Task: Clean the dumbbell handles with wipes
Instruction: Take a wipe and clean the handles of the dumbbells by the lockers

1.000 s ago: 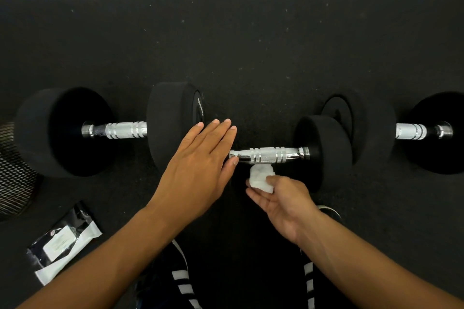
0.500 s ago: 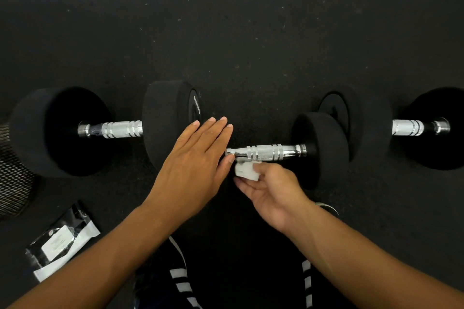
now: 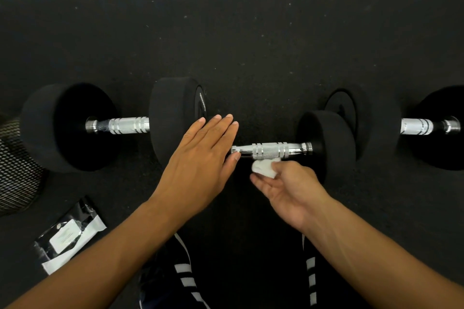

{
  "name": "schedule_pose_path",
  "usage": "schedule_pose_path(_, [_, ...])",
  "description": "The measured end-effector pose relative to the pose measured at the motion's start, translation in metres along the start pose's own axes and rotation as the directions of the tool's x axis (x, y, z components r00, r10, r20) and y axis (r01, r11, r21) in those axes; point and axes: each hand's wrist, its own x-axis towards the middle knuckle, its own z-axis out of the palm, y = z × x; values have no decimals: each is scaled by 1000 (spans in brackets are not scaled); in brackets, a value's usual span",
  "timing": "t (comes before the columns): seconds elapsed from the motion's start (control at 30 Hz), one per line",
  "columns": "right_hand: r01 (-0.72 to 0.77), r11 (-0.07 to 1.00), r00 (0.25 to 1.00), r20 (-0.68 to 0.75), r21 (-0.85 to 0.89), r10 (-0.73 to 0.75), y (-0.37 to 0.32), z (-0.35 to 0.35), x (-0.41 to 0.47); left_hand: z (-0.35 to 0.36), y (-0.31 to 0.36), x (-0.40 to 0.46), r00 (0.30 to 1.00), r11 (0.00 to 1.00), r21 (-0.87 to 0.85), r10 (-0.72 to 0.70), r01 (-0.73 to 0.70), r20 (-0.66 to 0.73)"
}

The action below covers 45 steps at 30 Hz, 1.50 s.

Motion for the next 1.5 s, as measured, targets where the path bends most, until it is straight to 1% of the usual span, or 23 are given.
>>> schedule_pose_path(0.1, [-59, 988, 980, 181, -140, 84, 6, 4, -6, 0, 1, -1, 1000, 1000, -20, -4, 4, -9])
schedule_pose_path(0.27, [94, 961, 967, 253, -258, -27, -8, -15, -11, -2, -1, 0, 999, 999, -34, -3, 4, 35])
schedule_pose_path(0.37, [142, 951, 954, 293, -273, -59, -12, -29, -17, -8, 1, -3, 1000, 984, -177, -11, 16, 28])
schedule_pose_path(0.47, [163, 937, 945, 322, -310, -58, -5, -36, -18, -19, 11, -13, 998, 939, -343, -45, 24, -54])
schedule_pose_path(0.53, [258, 866, 926, 365, -428, -96, -3, -37, -20, -23, 19, -20, 994, 893, -449, -83, 43, -69])
schedule_pose_path(0.63, [449, 678, 864, 476, -582, -164, -6, -35, -28, -23, 25, -28, 990, 808, -581, -138, 97, -26])
schedule_pose_path(0.7, [535, 583, 824, 531, -612, -199, -10, -33, -32, -20, 24, -33, 994, 800, -595, -106, 69, -27])
schedule_pose_path(0.77, [587, 529, 799, 544, -612, -256, -15, -32, -33, -18, 23, -39, 992, 763, -642, -120, 74, -28])
schedule_pose_path(0.83, [602, 555, 788, 541, -574, -295, -17, -31, -31, -17, 22, -44, 981, 670, -727, -190, 148, 24])
schedule_pose_path(0.9, [560, 649, 802, 533, -515, -269, -13, -30, -29, -18, 23, -46, 964, 567, -793, -250, 222, 91])
schedule_pose_path(0.97, [526, 707, 803, 550, -472, -230, -9, -27, -29, -19, 23, -45, 953, 540, -804, -283, 250, 106])
schedule_pose_path(1.0, [545, 696, 790, 565, -467, -239, -9, -24, -30, -19, 23, -44, 952, 564, -787, -290, 249, 94])
schedule_pose_path(1.03, [598, 643, 763, 584, -478, -277, -11, -21, -30, -19, 22, -42, 956, 618, -751, -288, 231, 57])
schedule_pose_path(1.07, [686, 516, 717, 599, -513, -357, -15, -17, -28, -20, 21, -40, 962, 695, -693, -273, 191, -9])
schedule_pose_path(1.1, [762, 317, 644, 610, -565, -461, -22, -11, -24, -21, 19, -37, 966, 780, -610, -242, 139, -89])
schedule_pose_path(1.13, [783, 94, 558, 626, -615, -545, -30, -4, -18, -21, 16, -34, 967, 855, -510, -201, 94, -158])
schedule_pose_path(1.17, [753, -96, 482, 644, -651, -594, -38, 3, -10, -22, 12, -31, 967, 910, -409, -161, 68, -197])
schedule_pose_path(1.2, [707, -225, 437, 664, -671, -608, -46, 11, -2, -23, 8, -28, 970, 945, -321, -131, 60, -203])
schedule_pose_path(1.23, [668, -307, 424, 686, -678, -592, -53, 18, 9, -23, 5, -25, 976, 967, -249, -112, 64, -185])
schedule_pose_path(1.3, [608, -399, 473, 716, -687, -513, -59, 30, 28, -21, 0, -21, 989, 989, -136, -82, 65, -123])
schedule_pose_path(1.4, [553, -465, 649, 707, -692, -281, -55, 43, 44, -16, -3, -19, 997, 998, -59, -32, 28, -65])
schedule_pose_path(1.43, [549, -480, 689, 695, -684, -203, -52, 44, 46, -15, -4, -19, 998, 998, -50, -27, 24, -56])
schedule_pose_path(1.5, [554, -506, 711, 692, -661, -126, -42, 41, 46, -13, -4, -19, 999, 999, -41, -26, 24, -47])
